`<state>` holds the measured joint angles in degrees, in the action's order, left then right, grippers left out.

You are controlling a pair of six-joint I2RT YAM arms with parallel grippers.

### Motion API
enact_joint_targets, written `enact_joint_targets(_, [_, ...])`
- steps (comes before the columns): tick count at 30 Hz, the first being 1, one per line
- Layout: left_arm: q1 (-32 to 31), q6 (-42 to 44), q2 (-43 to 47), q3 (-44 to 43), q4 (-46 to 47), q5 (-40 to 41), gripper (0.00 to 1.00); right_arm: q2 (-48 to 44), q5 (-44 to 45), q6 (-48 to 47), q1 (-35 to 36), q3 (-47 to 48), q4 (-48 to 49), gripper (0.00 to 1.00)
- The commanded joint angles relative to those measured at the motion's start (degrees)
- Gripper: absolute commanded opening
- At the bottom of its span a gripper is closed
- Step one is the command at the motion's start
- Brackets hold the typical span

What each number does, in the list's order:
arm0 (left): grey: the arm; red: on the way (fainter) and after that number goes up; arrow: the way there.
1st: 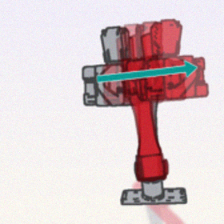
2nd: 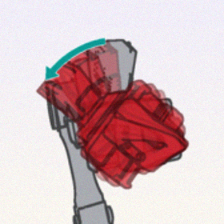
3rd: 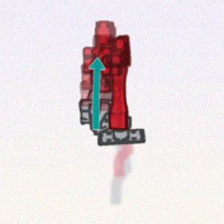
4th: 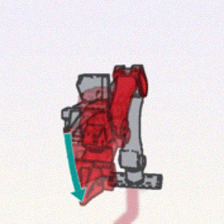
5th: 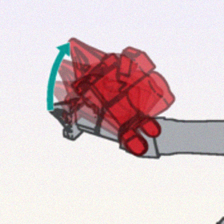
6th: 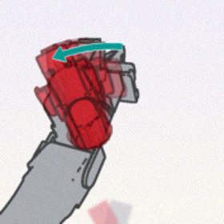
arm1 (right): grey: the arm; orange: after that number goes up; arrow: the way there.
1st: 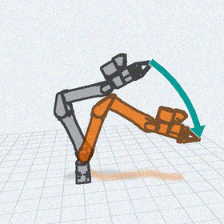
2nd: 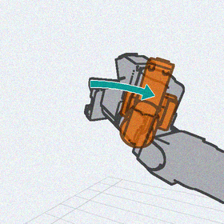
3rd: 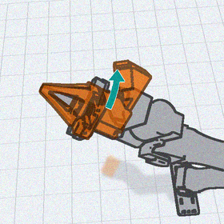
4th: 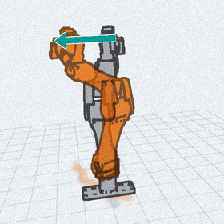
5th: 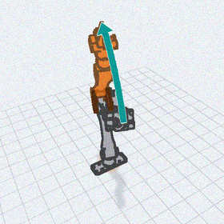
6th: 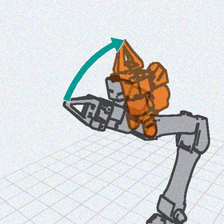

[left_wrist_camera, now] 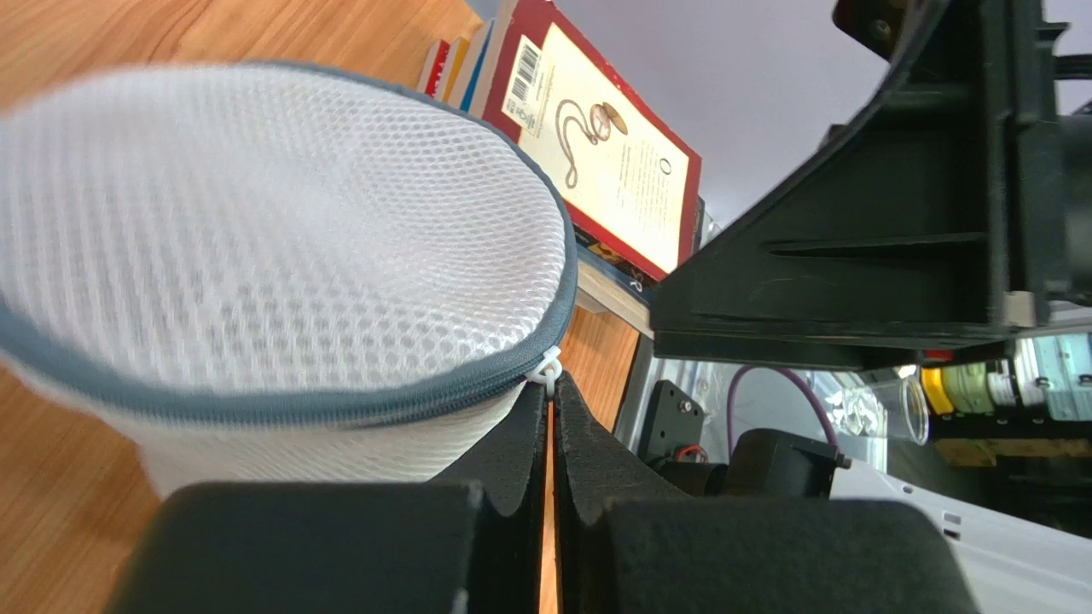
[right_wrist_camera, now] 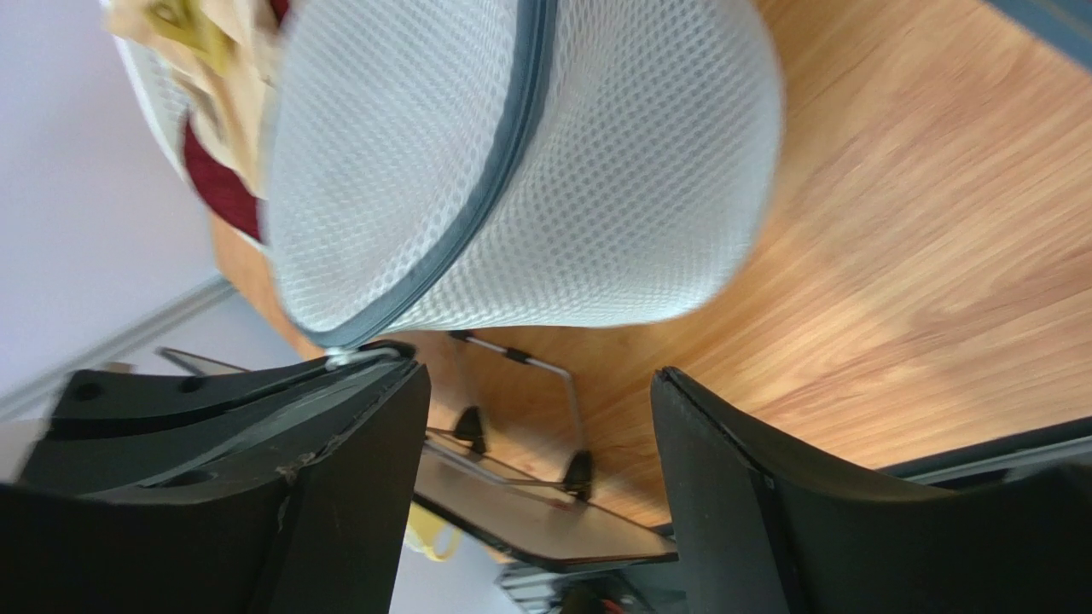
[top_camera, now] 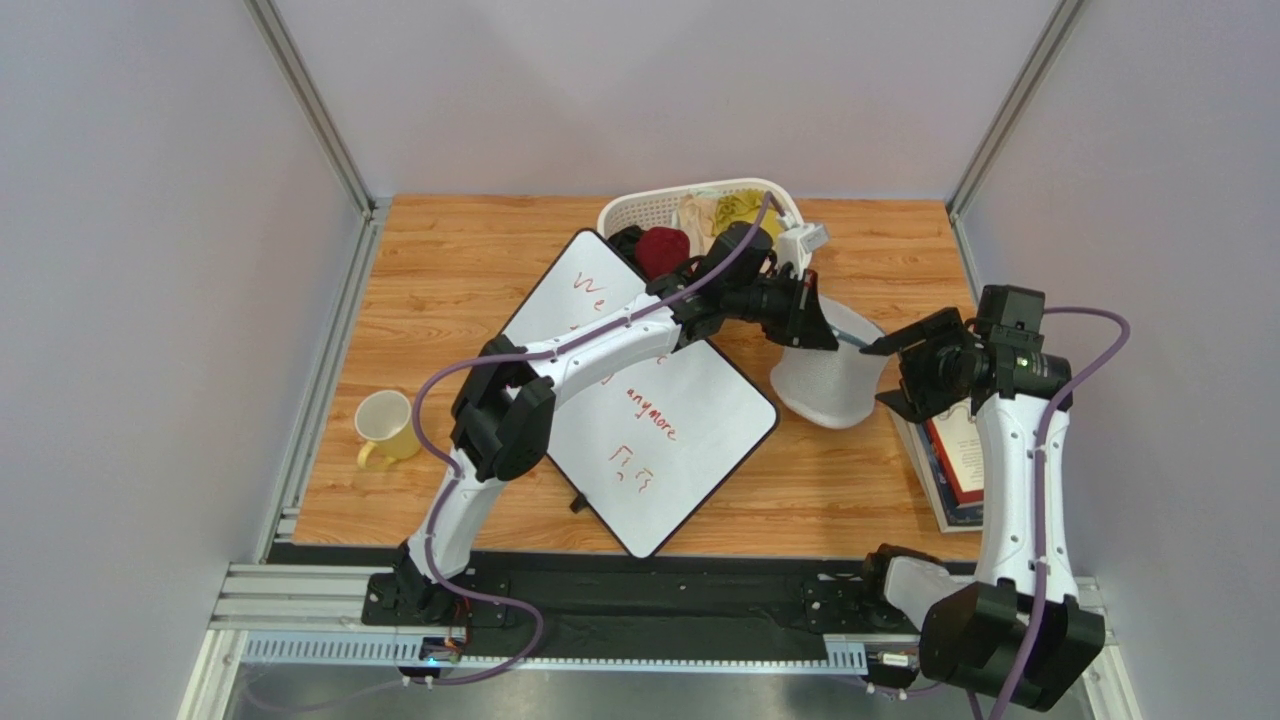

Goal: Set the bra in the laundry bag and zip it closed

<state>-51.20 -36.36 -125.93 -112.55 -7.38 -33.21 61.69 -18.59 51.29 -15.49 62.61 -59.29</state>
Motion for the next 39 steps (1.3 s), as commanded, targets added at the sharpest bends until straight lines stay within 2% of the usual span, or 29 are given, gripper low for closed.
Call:
enact_joint_targets(1, [-0.22, -1.08, 2.0, -0.21, 3.68, -1.5, 0.0, -3.85, -3.28, 11.97, 0.28, -2.21, 2.23, 0.7])
enact_joint_targets(5, [-0.83, -1.17, 2.0, 0.31, 4.39, -2.21, 0.0, -5.97, -3.39, 20.24, 0.72, -6.09, 8.47, 0.71])
enact_joint_targets(10, [-1.09, -1.08, 2.18, 0.58, 4.65, -2.56, 0.0, -4.56, -1.01, 22.44, 2.12, -5.04, 7.61, 0.71])
enact_joint_targets(17, [-1.97, -0.47, 2.53, 0.76, 4.74, -2.91, 0.0, -2.72, -0.49, 26.76, 4.06, -6.71, 11.56, 0.67])
enact_joint_targets(20, [-2.24, 0.67, 3.14, 0.93, 3.51, -2.39, 0.0, -1.75, 1.01, 26.94, 4.5, -6.45, 11.91, 0.55])
enact_joint_targets(21, [-2.32, 1.63, 3.23, 1.19, 2.99, -2.04, 0.0, -1.66, 1.88, 26.76, 4.5, -6.45, 12.17, 0.43])
enact_joint_targets(23, [-2.24, 2.86, 4.02, 1.89, 1.49, -0.98, 0.0, -1.31, 2.59, 25.71, 4.5, -6.62, 12.79, 0.27])
enact_joint_targets(24, [-2.24, 4.18, 4.72, 2.51, 0.79, -0.37, 0.0, -0.88, 2.94, 24.92, 4.41, -6.54, 12.79, 0.15])
enact_joint_targets(27, [-2.15, 8.04, 6.21, 3.13, -3.6, 3.76, 0.0, 0.7, 2.51, 20.88, 4.32, -6.36, 14.11, 0.0])
enact_joint_targets(31, [-1.19, 11.48, 8.06, 3.21, -12.2, 12.45, 0.0, 3.26, 1.01, 13.33, 3.1, -4.69, 14.37, 0.0])
enact_joint_targets(36, [3.38, 10.34, 13.15, 10.93, -9.86, 13.09, 0.0, 7.2, -5.83, 2.62, -0.86, -3.37, 16.83, 0.0])
enact_joint_targets(39, [4.44, 10.96, 14.31, 11.66, -9.23, 10.2, 0.0, 9.93, -9.88, -1.88, -2.18, -1.97, 17.54, 0.0])
